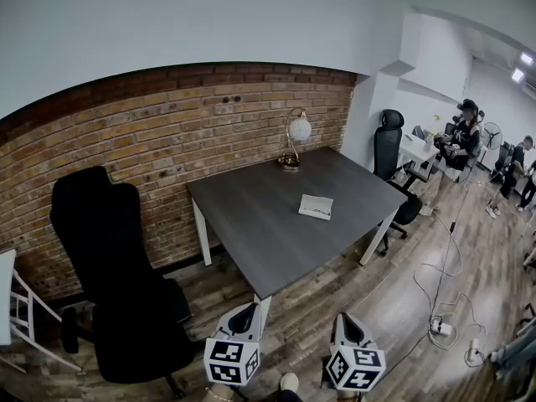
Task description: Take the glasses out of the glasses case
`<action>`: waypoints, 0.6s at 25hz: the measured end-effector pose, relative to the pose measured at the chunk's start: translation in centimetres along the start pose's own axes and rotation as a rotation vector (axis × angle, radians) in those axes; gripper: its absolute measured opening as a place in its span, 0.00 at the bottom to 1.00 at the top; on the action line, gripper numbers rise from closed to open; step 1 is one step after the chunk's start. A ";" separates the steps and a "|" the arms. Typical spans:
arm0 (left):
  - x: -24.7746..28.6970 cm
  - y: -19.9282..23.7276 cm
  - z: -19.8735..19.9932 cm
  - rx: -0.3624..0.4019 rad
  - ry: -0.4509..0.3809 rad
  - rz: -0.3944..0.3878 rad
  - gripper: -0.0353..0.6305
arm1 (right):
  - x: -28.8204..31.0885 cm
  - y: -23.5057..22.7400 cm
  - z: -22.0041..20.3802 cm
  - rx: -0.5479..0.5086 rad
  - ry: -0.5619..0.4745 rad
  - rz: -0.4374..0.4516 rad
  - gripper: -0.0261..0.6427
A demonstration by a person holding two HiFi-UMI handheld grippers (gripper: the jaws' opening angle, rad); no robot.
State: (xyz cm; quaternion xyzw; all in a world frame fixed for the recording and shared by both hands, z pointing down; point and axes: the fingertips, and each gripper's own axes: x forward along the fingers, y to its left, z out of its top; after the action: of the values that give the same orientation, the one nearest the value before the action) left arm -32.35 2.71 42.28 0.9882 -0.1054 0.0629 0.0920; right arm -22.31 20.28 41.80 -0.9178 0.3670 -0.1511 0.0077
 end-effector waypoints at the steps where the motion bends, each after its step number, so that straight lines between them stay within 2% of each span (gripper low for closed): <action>1: 0.8 0.0 0.1 0.000 0.001 -0.002 0.08 | 0.7 -0.4 0.1 0.001 0.000 -0.002 0.09; 15: 14.1 -1.1 3.5 0.018 -0.017 0.005 0.08 | 11.3 -7.5 5.6 -0.004 -0.019 0.026 0.09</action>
State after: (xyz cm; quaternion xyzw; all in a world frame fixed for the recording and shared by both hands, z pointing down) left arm -18.09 0.27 40.67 0.9892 -0.1081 0.0558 0.0823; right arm -7.98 17.58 40.45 -0.9144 0.3790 -0.1416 0.0114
